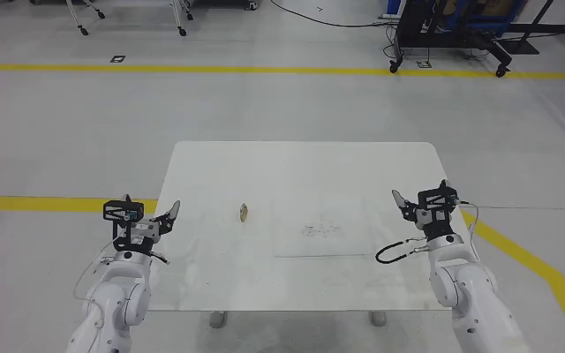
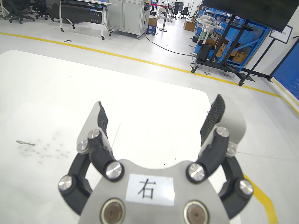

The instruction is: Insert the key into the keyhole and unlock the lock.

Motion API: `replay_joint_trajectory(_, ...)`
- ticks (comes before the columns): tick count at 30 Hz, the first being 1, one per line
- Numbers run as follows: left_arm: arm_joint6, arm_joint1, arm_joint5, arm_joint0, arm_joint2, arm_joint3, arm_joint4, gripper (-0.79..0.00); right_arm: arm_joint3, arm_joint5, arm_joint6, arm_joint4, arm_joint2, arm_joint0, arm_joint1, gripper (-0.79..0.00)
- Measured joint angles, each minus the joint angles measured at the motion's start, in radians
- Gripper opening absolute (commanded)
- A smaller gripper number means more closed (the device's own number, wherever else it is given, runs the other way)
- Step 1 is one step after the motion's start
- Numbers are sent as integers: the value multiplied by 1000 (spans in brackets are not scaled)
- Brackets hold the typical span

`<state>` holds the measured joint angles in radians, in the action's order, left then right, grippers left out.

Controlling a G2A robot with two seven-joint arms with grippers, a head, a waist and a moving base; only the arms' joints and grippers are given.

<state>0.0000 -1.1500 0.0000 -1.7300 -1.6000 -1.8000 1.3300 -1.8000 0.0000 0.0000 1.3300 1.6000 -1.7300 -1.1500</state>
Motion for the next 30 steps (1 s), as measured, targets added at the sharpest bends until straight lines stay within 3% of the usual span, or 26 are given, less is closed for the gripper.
replay_joint_trajectory(3, 0, 0, 0, 0, 0, 0, 0, 0, -2, -7, 0, 7, -8, 2, 0, 0)
replay_joint_trajectory(11, 0, 0, 0, 0, 0, 0, 0, 0, 53, -124, 65, 4, -207, 86, -19, 0)
replay_joint_trajectory(25, 0, 0, 0, 0, 0, 0, 0, 0, 58, -129, 63, 3, -214, 88, -20, 0)
replay_joint_trajectory(27, 0, 0, 0, 0, 0, 0, 0, 0, 87, -173, 28, -40, -227, 97, -22, 0)
replay_joint_trajectory(30, 0, 0, 0, 0, 0, 0, 0, 0, 149, -329, -11, -122, -255, 140, -18, 0)
